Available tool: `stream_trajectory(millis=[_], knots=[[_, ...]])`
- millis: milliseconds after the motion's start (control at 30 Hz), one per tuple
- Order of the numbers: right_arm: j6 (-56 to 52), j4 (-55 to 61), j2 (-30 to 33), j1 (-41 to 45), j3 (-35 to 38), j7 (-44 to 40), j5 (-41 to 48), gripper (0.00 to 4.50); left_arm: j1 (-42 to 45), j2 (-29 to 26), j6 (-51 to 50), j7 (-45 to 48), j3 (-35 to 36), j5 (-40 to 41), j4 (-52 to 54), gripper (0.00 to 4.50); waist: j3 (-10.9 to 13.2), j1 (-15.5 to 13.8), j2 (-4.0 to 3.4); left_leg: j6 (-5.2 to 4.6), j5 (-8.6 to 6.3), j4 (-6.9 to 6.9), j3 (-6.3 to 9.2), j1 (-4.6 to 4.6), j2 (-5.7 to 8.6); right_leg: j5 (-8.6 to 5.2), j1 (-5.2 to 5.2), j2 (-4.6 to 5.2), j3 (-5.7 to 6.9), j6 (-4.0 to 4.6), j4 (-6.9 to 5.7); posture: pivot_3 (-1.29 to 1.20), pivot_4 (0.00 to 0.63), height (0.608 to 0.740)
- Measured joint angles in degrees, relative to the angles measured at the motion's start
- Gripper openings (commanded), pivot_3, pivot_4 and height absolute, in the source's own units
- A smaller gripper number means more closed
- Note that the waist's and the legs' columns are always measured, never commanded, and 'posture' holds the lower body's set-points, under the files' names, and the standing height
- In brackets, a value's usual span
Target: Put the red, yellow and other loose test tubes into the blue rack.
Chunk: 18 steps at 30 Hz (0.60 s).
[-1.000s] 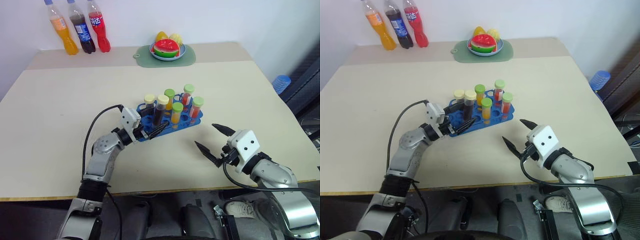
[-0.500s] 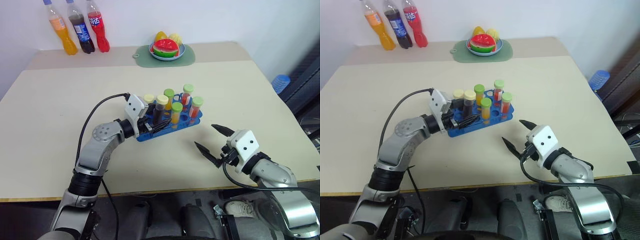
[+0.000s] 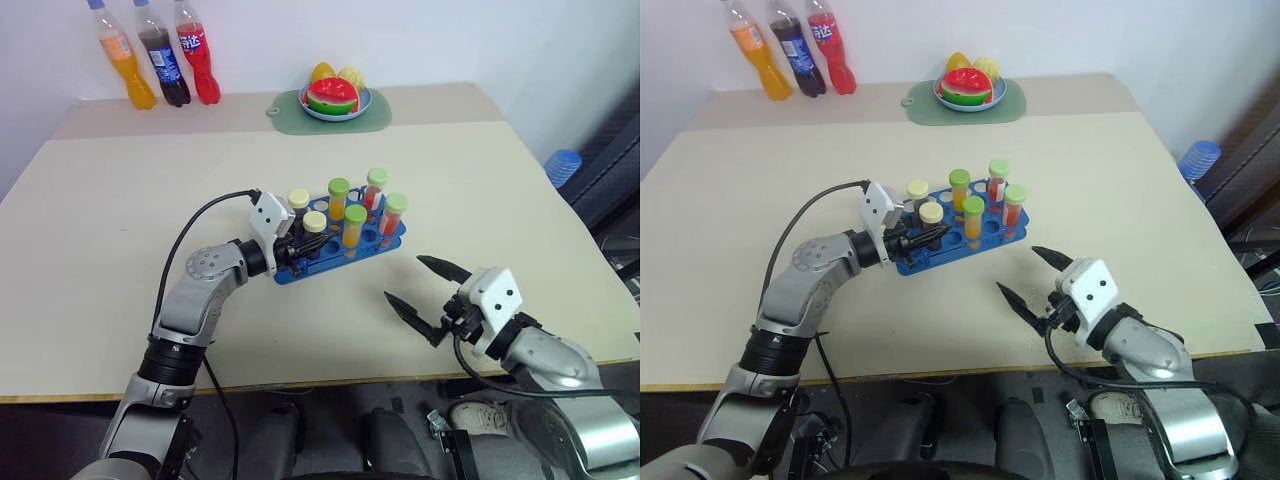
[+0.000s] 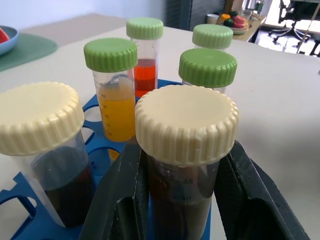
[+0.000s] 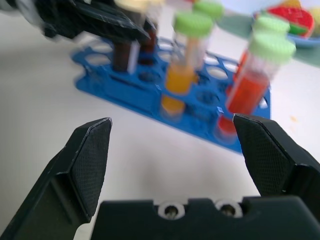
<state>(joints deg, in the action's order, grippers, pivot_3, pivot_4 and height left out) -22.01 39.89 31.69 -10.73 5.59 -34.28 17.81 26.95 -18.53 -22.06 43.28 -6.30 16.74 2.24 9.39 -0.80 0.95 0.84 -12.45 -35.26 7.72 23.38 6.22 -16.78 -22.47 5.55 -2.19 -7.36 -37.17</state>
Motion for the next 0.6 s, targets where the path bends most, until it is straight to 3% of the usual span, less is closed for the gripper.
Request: stream_trajectory(millis=[600], knots=[[2.93, 1.7, 2.05, -4.68, 2.95, -4.38, 4.79, 4.29, -1.65, 0.86, 2.42, -0.97, 0.2, -0.14, 0.07, 1.75, 0.0, 0.01, 0.0, 0.0, 0.0, 0.0, 0.0, 0.0, 0.0, 0.0, 0.0, 0.01, 0.0, 0.0, 0.0, 0.0, 0.15, 0.74]])
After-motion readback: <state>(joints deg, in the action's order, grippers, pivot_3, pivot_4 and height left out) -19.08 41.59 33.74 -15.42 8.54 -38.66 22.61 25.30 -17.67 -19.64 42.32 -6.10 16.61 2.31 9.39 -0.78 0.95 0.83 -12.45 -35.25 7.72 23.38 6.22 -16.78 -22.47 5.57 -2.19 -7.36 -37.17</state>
